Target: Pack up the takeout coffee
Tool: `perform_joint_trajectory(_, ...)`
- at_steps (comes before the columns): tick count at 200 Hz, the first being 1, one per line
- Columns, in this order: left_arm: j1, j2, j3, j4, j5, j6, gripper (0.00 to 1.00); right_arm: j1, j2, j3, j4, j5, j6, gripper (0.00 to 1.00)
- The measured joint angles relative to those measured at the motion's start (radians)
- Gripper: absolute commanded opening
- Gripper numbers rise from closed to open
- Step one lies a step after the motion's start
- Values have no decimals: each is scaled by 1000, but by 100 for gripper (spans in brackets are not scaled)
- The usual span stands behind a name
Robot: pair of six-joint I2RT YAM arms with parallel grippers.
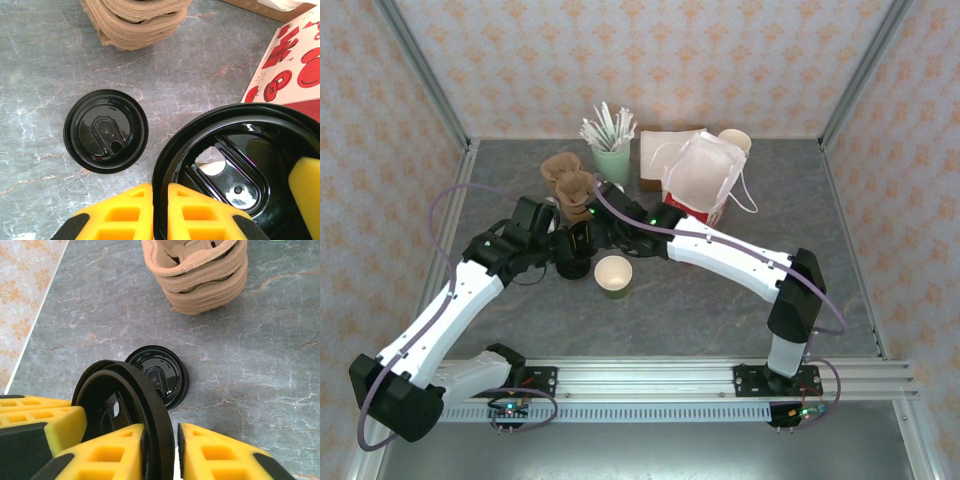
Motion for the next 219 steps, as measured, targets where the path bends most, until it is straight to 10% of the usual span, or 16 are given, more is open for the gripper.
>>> perform_joint_trajectory(30, -4, -2, 0, -6, -8, 0, 14, 0, 5, 1, -8, 11, -7, 7)
perform_joint_trajectory(84, -36, -100, 20, 1, 16, 77, 62, -27, 4, 3, -54, -5, -12, 0)
perform_joint_trajectory(219, -130, -321, 128, 97, 223, 822, 78, -183, -239, 11, -299, -353, -69, 0)
